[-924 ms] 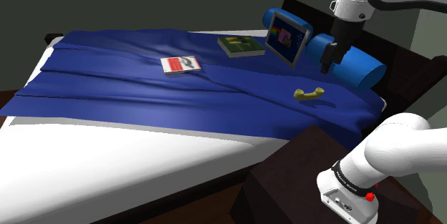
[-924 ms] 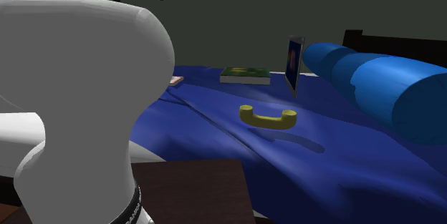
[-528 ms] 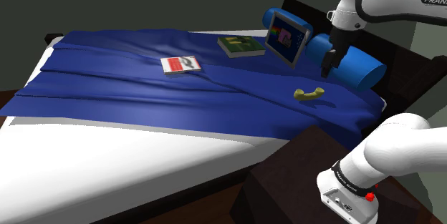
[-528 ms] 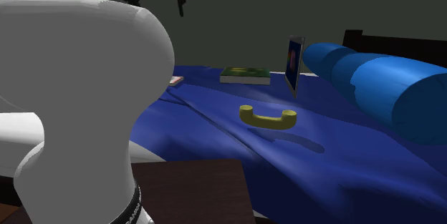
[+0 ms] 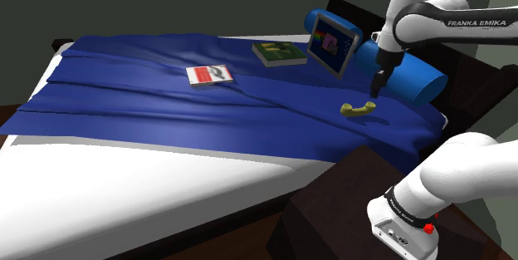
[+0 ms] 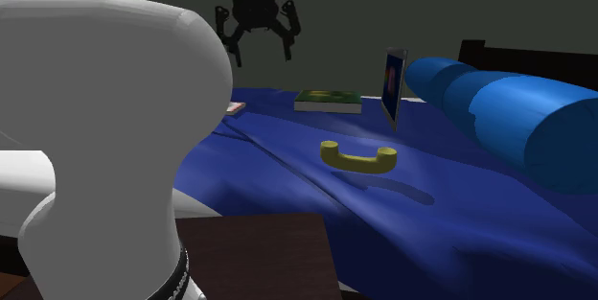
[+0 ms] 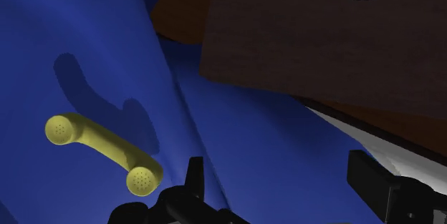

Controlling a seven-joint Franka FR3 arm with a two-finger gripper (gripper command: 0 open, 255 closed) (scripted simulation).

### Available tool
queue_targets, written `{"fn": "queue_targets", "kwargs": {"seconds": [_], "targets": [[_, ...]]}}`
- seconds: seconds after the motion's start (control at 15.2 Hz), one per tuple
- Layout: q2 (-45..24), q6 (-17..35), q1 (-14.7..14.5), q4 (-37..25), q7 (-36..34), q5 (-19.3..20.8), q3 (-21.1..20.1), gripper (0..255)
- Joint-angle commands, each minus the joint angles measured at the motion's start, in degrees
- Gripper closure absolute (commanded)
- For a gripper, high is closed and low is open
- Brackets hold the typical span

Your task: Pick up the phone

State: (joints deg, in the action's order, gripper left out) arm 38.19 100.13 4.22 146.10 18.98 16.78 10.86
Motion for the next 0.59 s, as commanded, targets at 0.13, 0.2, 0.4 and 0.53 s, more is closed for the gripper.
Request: {"fn": "queue_targets", "kwargs": {"seconds": [0.13, 0.2, 0.4, 0.53], "targets": [[-6.4, 6.2, 1.0, -0.4, 5.3, 3.3, 4.4, 0], [-8.1, 7.8, 1.2, -0.5, 6.5, 4.0, 5.5, 0], [-13.8, 12.7, 1.7, -1.4, 10.3, 5.7, 8.7, 0], [-18.0, 16.0, 1.9, -2.5, 12.9, 6.4, 10.7, 0]]}}
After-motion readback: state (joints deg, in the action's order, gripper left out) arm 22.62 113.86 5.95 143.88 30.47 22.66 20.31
